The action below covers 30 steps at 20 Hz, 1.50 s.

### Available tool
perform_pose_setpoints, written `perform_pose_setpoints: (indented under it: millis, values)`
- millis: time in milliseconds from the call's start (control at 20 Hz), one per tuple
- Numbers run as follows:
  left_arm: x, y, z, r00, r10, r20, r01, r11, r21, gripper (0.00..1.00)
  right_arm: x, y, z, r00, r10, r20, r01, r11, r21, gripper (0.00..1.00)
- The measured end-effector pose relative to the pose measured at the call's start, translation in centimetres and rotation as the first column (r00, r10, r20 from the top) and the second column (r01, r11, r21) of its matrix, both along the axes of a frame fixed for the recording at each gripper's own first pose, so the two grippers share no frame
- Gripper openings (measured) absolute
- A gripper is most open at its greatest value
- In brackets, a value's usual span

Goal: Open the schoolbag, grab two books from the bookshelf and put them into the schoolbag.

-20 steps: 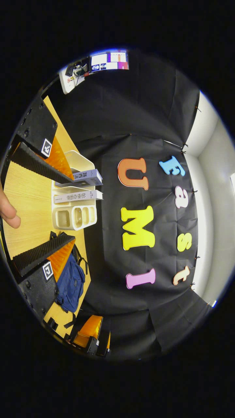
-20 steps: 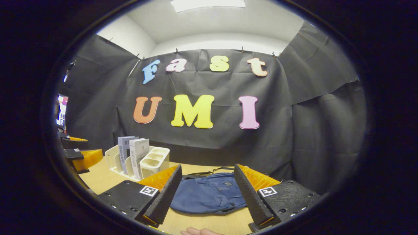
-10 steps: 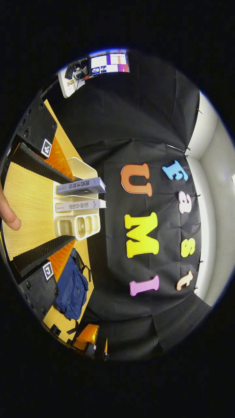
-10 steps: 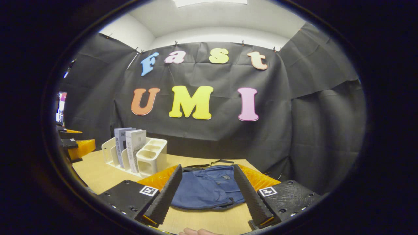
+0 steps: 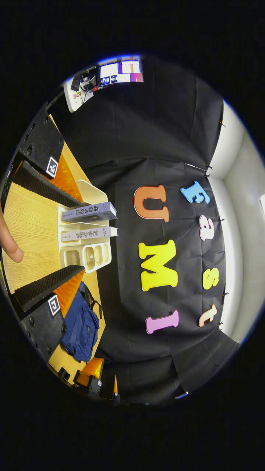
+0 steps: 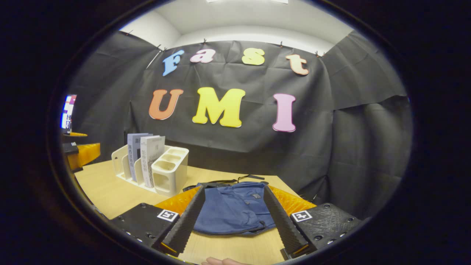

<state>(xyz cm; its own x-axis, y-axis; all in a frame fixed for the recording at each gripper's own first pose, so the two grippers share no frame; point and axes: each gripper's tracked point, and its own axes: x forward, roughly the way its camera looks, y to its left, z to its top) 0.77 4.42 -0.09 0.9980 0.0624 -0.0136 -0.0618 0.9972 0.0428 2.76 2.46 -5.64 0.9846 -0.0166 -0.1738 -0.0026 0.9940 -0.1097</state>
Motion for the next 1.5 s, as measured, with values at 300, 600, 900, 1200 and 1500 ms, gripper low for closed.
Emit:
perform_pose_setpoints:
  millis: [300,600,900,1200,1500]
  values:
    - [-0.2,2.1,0.7,0.999,0.031,0.014,-0.030,0.999,-0.040,0.99,3.4,5.7,-6.8,0.983,0.087,-0.163,-0.098,0.993,-0.060,0.98]
    - [0.2,4.8,0.4,0.997,0.083,0.002,-0.082,0.996,-0.046,0.99,5.9,11.2,-13.0,0.943,0.147,-0.298,-0.181,0.979,-0.091,0.95]
    - [0.5,5.5,-0.4,0.993,0.113,-0.019,-0.112,0.993,0.020,0.99,7.1,12.2,-17.5,0.913,0.076,-0.401,-0.169,0.965,-0.202,0.95]
    - [0.7,4.0,-0.6,0.997,0.074,-0.021,-0.073,0.996,0.042,0.99,8.8,11.3,-18.1,0.915,-0.032,-0.401,-0.101,0.947,-0.305,0.93]
    - [0.8,3.4,-0.6,0.998,0.061,-0.029,-0.059,0.997,0.042,0.99,9.1,10.7,-16.6,0.925,-0.048,-0.376,-0.073,0.951,-0.301,0.67]
